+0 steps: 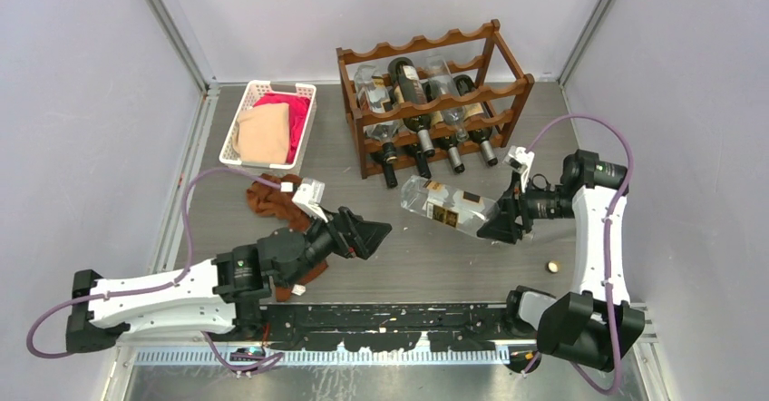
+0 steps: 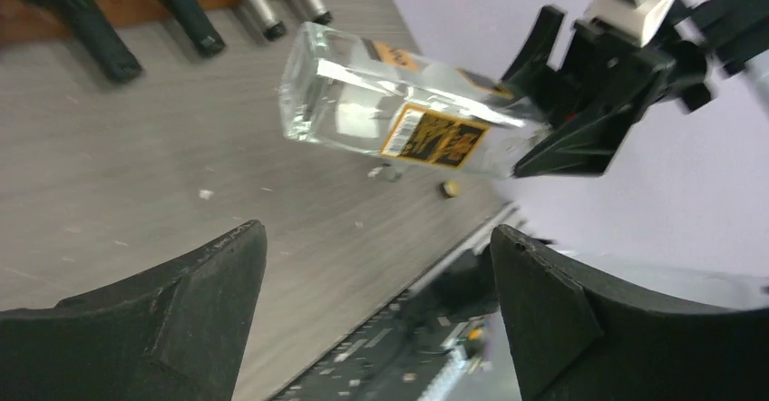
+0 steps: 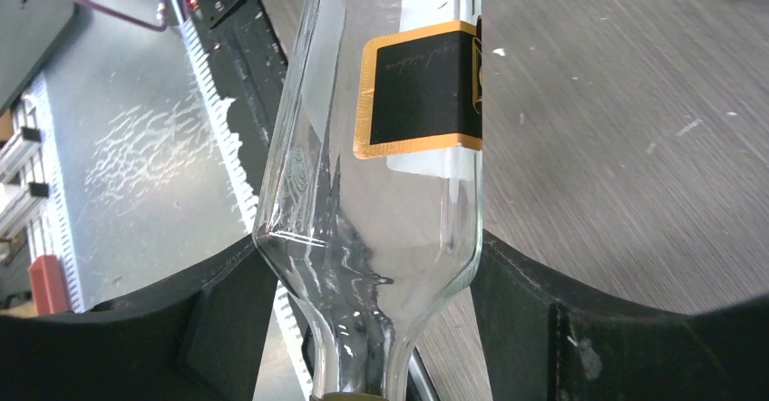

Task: Put the wine bottle on the wine rack
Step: Adjust the wine bottle, then place the wine bottle in the wine rack.

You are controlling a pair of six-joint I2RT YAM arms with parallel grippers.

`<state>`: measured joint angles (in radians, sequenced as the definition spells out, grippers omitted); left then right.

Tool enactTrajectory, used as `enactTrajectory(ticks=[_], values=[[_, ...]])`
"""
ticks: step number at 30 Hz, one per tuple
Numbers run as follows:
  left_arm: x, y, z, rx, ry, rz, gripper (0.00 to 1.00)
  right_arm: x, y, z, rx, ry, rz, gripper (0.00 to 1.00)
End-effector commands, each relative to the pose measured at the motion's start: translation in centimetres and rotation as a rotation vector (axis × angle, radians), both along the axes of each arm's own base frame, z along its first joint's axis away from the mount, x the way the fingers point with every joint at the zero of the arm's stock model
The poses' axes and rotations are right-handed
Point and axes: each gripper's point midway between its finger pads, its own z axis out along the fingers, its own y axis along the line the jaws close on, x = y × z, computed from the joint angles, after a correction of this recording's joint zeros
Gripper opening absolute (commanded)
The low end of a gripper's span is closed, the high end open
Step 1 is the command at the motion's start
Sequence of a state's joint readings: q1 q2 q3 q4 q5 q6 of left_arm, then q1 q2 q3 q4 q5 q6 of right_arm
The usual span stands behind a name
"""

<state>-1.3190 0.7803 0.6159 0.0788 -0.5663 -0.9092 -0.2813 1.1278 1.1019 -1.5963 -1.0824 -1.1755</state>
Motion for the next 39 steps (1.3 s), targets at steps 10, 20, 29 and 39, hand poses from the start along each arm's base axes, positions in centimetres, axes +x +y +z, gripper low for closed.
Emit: enactTrajectory(ticks=[10, 20, 29, 39], values=[[4.5, 5.0, 0.8, 0.430, -0.227, -0.040, 0.89, 3.8, -3.9, 6.5, 0.041, -0.125, -0.288, 0.01], [5.3, 5.5, -0.9, 0.399, -0.221, -0.023, 0.89, 8.6, -8.8, 8.0, 0.030, -0.167, -0.529, 0.01], [5.5, 6.6, -2.2, 0.403, -0.214, 0.013, 0.90, 13.0, -12.0, 7.2, 0.068, -0.193, -0.688, 0.01], [5.6, 7.1, -2.4, 0.399, -0.226, 0.038, 0.90, 15.0, -13.3, 5.8, 0.091, -0.182, -0.719, 0.01]])
